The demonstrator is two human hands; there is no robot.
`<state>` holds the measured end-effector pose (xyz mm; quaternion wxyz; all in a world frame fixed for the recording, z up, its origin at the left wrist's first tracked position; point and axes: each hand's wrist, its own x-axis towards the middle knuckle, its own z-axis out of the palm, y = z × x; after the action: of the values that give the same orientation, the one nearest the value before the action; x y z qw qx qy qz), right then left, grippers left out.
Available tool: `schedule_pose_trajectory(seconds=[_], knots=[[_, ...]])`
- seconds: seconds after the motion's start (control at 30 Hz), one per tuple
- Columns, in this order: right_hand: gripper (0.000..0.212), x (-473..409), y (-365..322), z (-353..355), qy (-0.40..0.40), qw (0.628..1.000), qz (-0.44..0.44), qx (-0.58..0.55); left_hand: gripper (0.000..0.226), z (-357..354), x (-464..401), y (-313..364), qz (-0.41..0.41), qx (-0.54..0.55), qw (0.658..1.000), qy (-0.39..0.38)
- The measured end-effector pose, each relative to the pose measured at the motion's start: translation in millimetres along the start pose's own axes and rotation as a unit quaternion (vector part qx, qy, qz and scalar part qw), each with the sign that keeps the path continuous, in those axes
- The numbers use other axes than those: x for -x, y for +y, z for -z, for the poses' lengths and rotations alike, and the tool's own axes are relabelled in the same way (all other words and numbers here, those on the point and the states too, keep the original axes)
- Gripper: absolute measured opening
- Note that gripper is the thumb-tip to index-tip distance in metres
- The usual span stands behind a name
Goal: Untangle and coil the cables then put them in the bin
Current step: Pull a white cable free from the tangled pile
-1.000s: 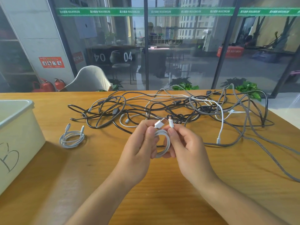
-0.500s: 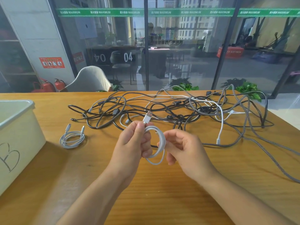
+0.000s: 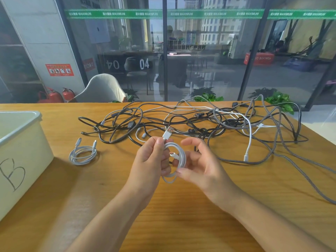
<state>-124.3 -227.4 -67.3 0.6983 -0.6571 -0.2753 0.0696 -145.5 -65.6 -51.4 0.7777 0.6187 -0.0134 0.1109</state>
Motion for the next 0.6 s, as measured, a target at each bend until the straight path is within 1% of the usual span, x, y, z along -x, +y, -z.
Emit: schedule_pose_trajectory(seconds=[0.1,0.17,0.23,0.3,0.37,0.43,0.5,0.6], knots=[[0.031,0.7,4.0,-7.9,0.064,0.987,0.084,0.124,0.037,-3.9,2.9,-1.7,0.004,-0.016,1.0,-0.009],[0.019,1.2,3.8,-8.8,0.101,0.972,0.114,0.177,0.038,-6.7,3.9,-2.4,0.009,-0.011,1.0,-0.018],[0.012,2.6,3.5,-8.5,0.118,0.958,0.134,0.222,0.035,-8.1,4.0,-2.1,0.012,-0.011,1.0,-0.021],[0.013,3.6,3.7,-9.4,0.127,0.95,0.138,0.249,0.03,-7.7,4.7,-0.9,0.01,-0.013,1.0,-0.023],[0.02,3.0,2.8,-10.8,0.138,0.945,0.131,0.267,0.027,-6.6,5.5,-0.1,0.011,-0.016,1.0,-0.024],[0.023,2.1,2.2,-11.4,0.145,0.946,0.123,0.261,0.026,-5.8,5.9,0.2,0.013,-0.013,1.0,-0.025],[0.023,1.4,2.1,-11.3,0.152,0.949,0.116,0.249,0.026,-5.6,5.9,-0.4,0.014,-0.013,0.999,-0.027],[0.02,-0.3,4.0,-8.1,0.174,0.935,0.142,0.276,0.03,-5.6,6.0,-3.7,0.018,-0.024,0.999,-0.027]])
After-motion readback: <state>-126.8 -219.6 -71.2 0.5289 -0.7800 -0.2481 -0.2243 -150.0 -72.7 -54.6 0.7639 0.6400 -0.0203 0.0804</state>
